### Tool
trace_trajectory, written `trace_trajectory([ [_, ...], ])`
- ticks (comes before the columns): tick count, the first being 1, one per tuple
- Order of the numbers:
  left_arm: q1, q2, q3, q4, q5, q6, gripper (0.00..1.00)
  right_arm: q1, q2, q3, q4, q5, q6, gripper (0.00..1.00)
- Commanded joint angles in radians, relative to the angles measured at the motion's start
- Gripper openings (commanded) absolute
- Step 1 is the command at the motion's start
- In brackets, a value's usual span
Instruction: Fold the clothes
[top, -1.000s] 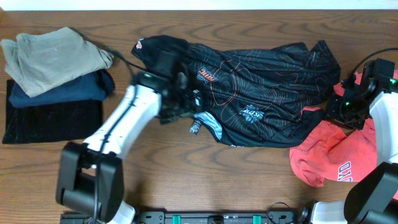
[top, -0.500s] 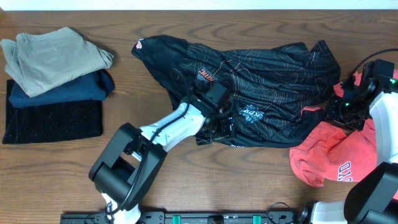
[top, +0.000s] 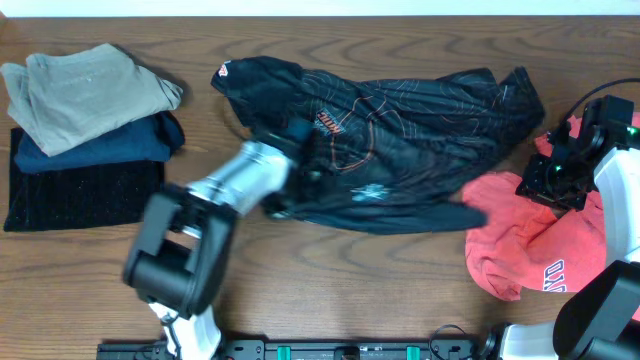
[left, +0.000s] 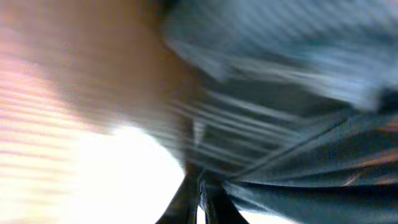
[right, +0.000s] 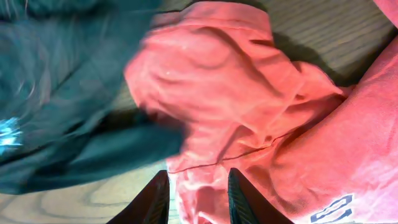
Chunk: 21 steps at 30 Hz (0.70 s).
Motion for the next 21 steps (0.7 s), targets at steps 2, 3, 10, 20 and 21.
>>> trace_trajectory([
  [2,0.247,-0.069,0.095,-0.046,-0.148,0.083,0.06,0.010,0.001,-0.005,-0.002,0.003,-0.016,0.30],
  [3,0.306,-0.082,0.112,-0.052,-0.133,0.083,0.06,0.010,0.001,-0.005,-0.002,0.003,-0.016,0.30],
  [10,0.530,-0.125,0.134,-0.137,0.087,0.087,0.72,0.010,0.001,-0.005,-0.005,0.003,-0.016,0.32],
  [20,0.361,-0.124,0.045,-0.232,0.159,0.150,0.73,0.045,0.001,-0.006,-0.013,0.002,-0.016,0.30],
  [21,0.328,-0.124,0.029,-0.213,0.159,0.150,0.73,0.056,0.001,-0.007,-0.013,0.002,-0.016,0.29],
])
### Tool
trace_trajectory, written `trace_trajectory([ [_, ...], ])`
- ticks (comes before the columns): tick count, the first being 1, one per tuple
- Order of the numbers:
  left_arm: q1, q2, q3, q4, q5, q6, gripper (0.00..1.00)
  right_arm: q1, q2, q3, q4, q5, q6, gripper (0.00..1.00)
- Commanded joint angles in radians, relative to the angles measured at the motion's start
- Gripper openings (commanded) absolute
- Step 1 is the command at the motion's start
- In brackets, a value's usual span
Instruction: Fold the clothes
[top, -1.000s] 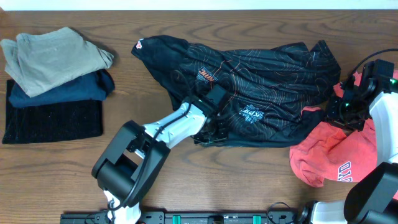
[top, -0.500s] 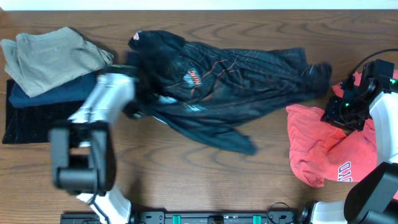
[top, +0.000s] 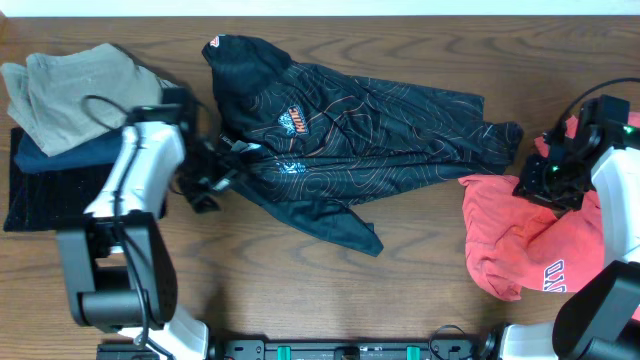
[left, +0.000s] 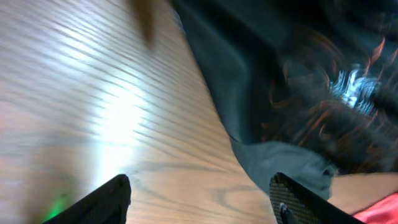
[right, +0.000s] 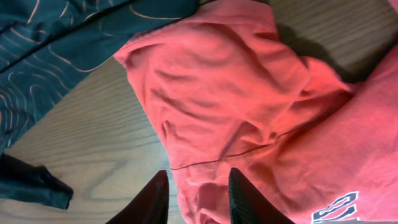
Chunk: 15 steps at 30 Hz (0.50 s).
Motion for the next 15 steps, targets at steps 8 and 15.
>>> trace_trajectory([
  [8,-0.264,0.000,-0.179,0.218,0.029,-0.127,0.73,0.102,0.001,-0.058,0.020,0.002,-0.010,0.31],
  [15,-0.355,0.002,-0.280,0.407,0.029,-0.274,0.73,0.109,0.001,-0.109,0.058,0.002,-0.003,0.31],
])
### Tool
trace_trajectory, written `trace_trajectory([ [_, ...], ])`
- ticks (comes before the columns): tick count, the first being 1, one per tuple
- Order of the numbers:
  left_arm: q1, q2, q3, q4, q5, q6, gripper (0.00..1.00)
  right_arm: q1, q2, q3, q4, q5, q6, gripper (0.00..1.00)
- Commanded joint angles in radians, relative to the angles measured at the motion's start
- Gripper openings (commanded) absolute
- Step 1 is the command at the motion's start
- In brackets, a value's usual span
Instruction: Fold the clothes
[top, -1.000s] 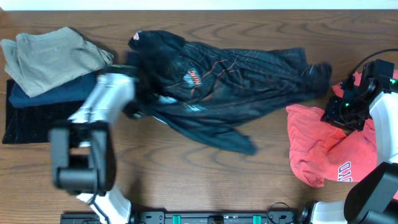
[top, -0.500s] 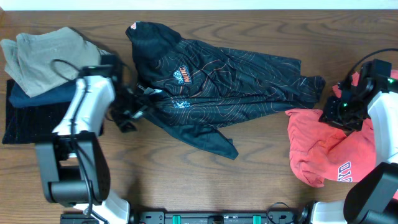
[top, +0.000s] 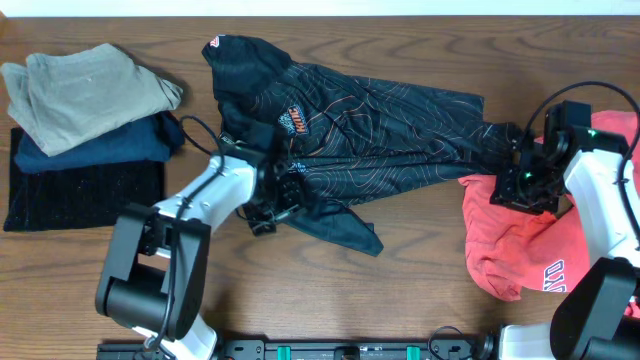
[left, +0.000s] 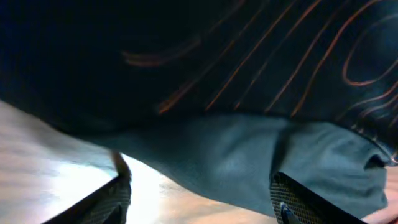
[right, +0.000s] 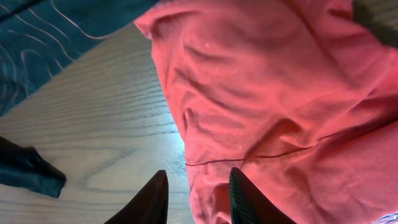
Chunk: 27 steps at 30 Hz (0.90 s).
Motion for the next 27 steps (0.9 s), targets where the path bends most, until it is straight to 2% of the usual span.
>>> trace_trajectory([
  [1,-0.038,0.006,-0.037,0.080,0.000,-0.080,0.73,0.008,0.001,-0.020,0.012,0.003,-0.003,0.31],
  [2,-0.050,0.008,-0.040,0.105,-0.001,-0.080,0.72,0.008,0.001,-0.023,0.014,0.003,-0.003,0.31],
  [4,-0.067,0.011,-0.041,0.130,-0.005,-0.080,0.58,0.008,0.001,-0.023,0.014,0.003,-0.003,0.31],
  [8,-0.076,0.011,-0.041,0.128,-0.024,-0.076,0.08,0.008,0.001,-0.023,0.017,0.020,0.005,0.30],
  [12,-0.035,-0.008,-0.040,0.044,-0.024,-0.013,0.06,0.010,0.001,-0.023,0.011,0.051,0.025,0.30],
  [15,0.036,-0.055,-0.039,-0.057,-0.029,0.090,0.06,0.018,0.001,-0.023,-0.008,0.048,0.024,0.28],
  [22,0.283,-0.231,-0.038,-0.197,-0.055,0.185,0.06,0.097,0.001,-0.042,-0.003,-0.027,0.018,0.09],
  [27,0.383,-0.298,-0.038,-0.203,-0.054,0.184,0.06,0.167,0.001,-0.121,0.051,-0.035,0.019,0.12],
])
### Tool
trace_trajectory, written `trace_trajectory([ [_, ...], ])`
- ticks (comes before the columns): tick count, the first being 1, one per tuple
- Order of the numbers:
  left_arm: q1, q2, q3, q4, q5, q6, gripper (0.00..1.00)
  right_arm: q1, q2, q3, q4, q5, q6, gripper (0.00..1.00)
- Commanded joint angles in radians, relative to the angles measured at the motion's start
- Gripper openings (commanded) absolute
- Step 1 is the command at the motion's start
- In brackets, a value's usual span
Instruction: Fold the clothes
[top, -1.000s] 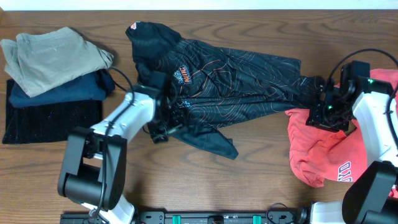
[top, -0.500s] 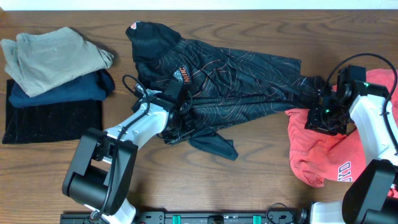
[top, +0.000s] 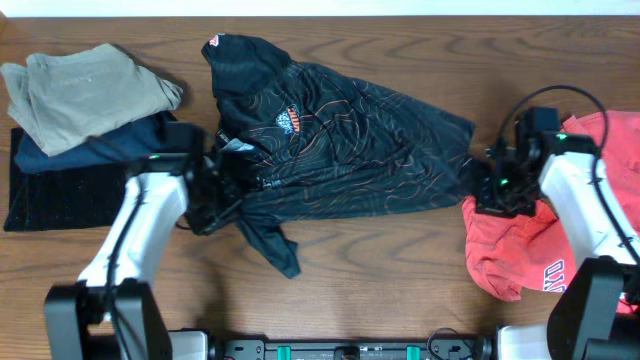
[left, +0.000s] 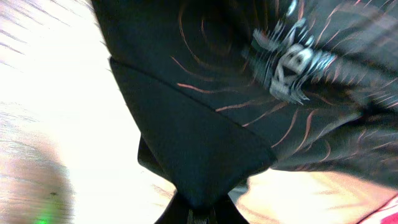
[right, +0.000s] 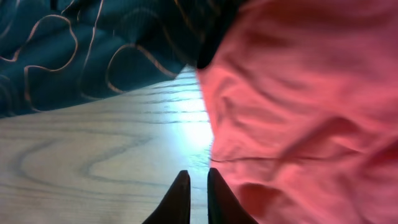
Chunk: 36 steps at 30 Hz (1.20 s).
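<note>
A black shirt with thin orange lines (top: 360, 150) lies spread across the middle of the table. My left gripper (top: 218, 195) is at its lower left edge, shut on a fold of the dark cloth (left: 205, 143), which bunches into the jaws (left: 199, 214). A red shirt (top: 510, 250) lies crumpled at the right. My right gripper (top: 492, 190) hovers between the black shirt's right end and the red shirt (right: 298, 124). Its fingers (right: 198, 177) are closed to a thin slit, with only bare wood showing between them.
A stack of folded clothes (top: 80, 130), beige on navy on black, sits at the far left. The wooden table (top: 400, 280) shows in front of the shirts. A black rail (top: 330, 350) runs along the near edge.
My left gripper went from open over the black shirt's lower flap to shut on it, further left. The shirt's right end shifted left. My right gripper's fingers closed and it moved slightly left.
First my left gripper was shut on the black shirt mid-table, the shirt overlapping the red one. Then the shirt lay further left, clear of the red, my left gripper open beside it. It was then open over the lower flap, and now grips it.
</note>
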Motion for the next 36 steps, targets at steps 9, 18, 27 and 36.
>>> trace_trajectory([
  [9,0.003,-0.020,-0.004,-0.016,-0.015,0.034,0.06,0.045,0.001,-0.269,0.235,0.027,0.109,0.20],
  [18,-0.002,-0.020,-0.004,-0.023,-0.014,0.034,0.06,-0.096,0.001,-0.335,0.424,0.396,0.305,0.31],
  [27,-0.002,-0.020,-0.004,-0.023,-0.014,0.034,0.06,-0.387,0.001,-0.203,0.365,0.324,0.375,0.39],
  [36,-0.002,-0.020,-0.004,-0.023,-0.015,0.034,0.06,-0.293,0.001,-0.053,0.312,-0.368,-0.017,0.48],
])
